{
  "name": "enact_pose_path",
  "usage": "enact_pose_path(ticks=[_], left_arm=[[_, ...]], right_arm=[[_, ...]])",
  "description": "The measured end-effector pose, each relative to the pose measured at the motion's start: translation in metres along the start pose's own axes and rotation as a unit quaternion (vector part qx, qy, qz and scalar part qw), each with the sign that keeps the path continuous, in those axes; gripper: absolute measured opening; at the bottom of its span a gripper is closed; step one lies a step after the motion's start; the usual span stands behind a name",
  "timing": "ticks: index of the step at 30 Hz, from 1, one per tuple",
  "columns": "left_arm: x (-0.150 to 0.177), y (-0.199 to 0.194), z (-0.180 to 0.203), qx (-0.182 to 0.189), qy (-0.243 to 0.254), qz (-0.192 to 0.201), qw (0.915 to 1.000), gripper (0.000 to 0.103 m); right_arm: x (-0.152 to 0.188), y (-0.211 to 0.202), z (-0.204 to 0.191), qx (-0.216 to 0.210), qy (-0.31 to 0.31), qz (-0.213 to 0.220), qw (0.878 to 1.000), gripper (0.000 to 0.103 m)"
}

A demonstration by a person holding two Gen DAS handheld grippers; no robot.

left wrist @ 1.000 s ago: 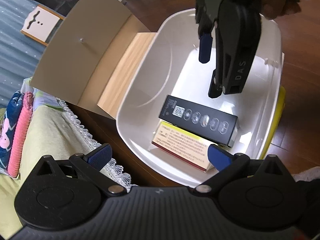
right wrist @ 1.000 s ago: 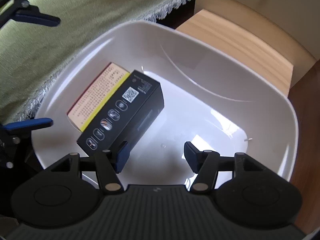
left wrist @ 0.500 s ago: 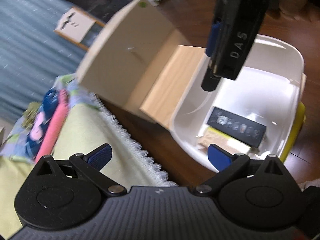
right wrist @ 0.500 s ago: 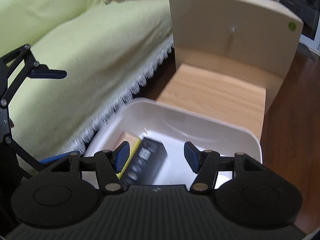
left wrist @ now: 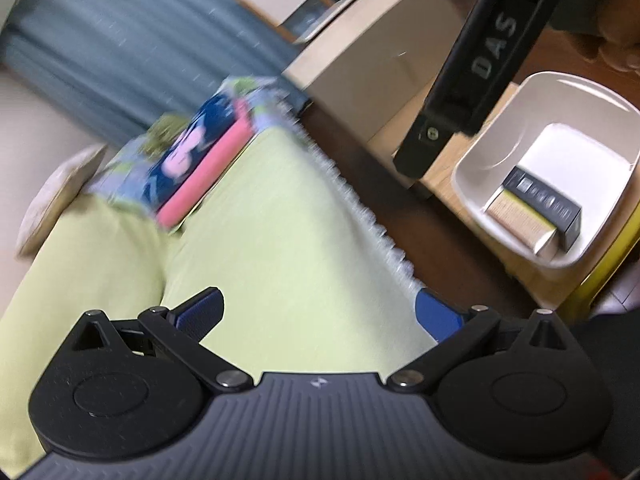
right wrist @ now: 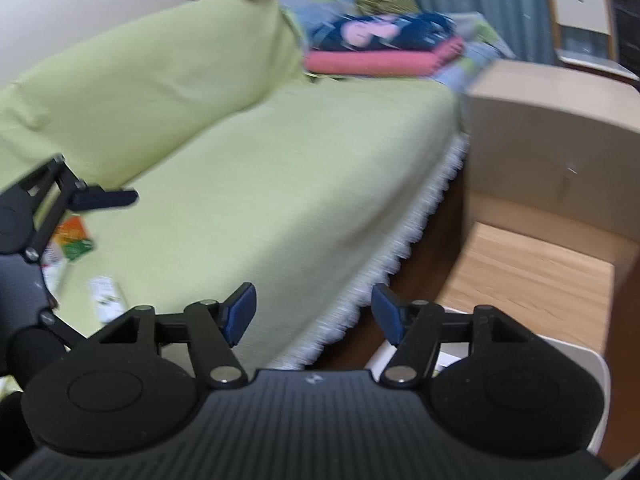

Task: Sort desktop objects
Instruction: 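Raise the right gripper out of the bin and return to the sofa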

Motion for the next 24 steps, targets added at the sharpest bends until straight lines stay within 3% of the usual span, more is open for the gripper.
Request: enact_pose_path(ticks=[14, 21, 24], left_arm=[[0.118, -0.055, -0.062, -0.059, -0.111, -0.105, 0.9865, 0.103], [0.170, -0.073, -0.088, -0.086, -0.174, -0.145, 0.9701, 0.103], [0.189, -0.081, -0.100, -0.098, -0.211, -0.163, 0.9587, 0.103]], right_arm=[[-0.009, 0.025, -0.134, -0.106, -0.074, -0.015, 0.992, 0.064], [0.001, 0.048, -0.191, -0.139, -0.107, -0.033, 0.984, 0.065], [0.006, 0.057, -0.215, -0.153, -0.120, -0.041, 0.980, 0.065]])
Point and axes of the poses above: each gripper's, at about its wrist camera, not at the fingertips, and y roughly the way its jaws point, z to its right, x to its underside, the point moved 9 cm from there along y, roughly the way its jaws point, and after that the axes turned 8 degrees about -x, right-handed, at the moved point
